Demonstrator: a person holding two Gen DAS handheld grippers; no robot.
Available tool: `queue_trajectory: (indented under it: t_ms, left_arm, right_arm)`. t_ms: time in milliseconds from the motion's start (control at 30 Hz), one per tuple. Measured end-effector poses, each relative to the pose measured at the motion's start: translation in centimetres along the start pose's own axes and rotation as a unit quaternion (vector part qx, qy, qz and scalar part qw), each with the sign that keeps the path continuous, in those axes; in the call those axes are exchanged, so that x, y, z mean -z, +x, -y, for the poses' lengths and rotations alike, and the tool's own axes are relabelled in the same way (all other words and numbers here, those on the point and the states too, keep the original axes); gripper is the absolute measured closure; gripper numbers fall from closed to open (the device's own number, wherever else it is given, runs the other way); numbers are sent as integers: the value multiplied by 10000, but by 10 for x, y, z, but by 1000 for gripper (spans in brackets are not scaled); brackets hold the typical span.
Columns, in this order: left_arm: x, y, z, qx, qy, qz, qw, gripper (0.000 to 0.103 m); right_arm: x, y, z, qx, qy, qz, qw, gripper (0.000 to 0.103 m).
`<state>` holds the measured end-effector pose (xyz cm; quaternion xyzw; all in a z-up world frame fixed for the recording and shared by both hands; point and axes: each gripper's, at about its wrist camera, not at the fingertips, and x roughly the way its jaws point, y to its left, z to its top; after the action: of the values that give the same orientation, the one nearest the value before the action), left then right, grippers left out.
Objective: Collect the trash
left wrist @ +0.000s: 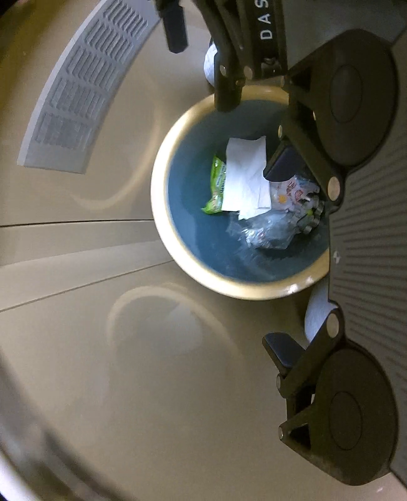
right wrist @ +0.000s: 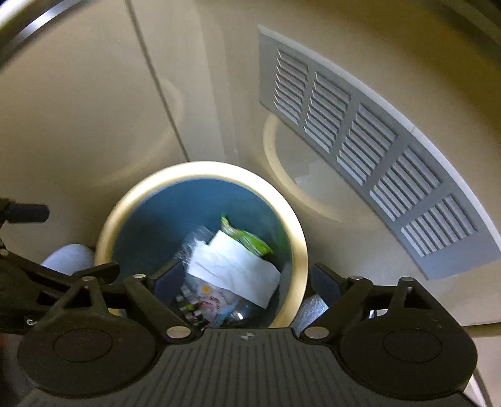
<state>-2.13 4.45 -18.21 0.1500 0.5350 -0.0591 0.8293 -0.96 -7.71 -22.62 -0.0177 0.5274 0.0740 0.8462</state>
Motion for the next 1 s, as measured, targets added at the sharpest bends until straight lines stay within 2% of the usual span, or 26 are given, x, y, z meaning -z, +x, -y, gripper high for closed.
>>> queue_trajectory:
  t_ms: [333, 567, 700, 867, 1000]
  left_arm:
    - [23, -75, -4, -293, -606, 246, 9974, 1]
    - [36, -97, -7, -633, -978, 489, 9920, 0]
    - [38, -118, -8, -736, -889, 743, 9905, 0]
    - [38, -139, 1, -1074, -638, 1187, 9851, 0]
    - [35, -151, 9, -1322, -501, 1413, 9798, 0]
  right_arm:
    - [34, -79, -7, 334, -502, 1108, 9920, 0]
    - [52, -112, -5, 140, -379, 1242, 9914, 0]
    - [60, -127, -4, 111, -457, 1574, 9864, 0]
    - [67, -150, -3, -24, -508, 2111, 9762, 0]
    - [68, -153, -1, 24, -515, 2124, 9758, 0]
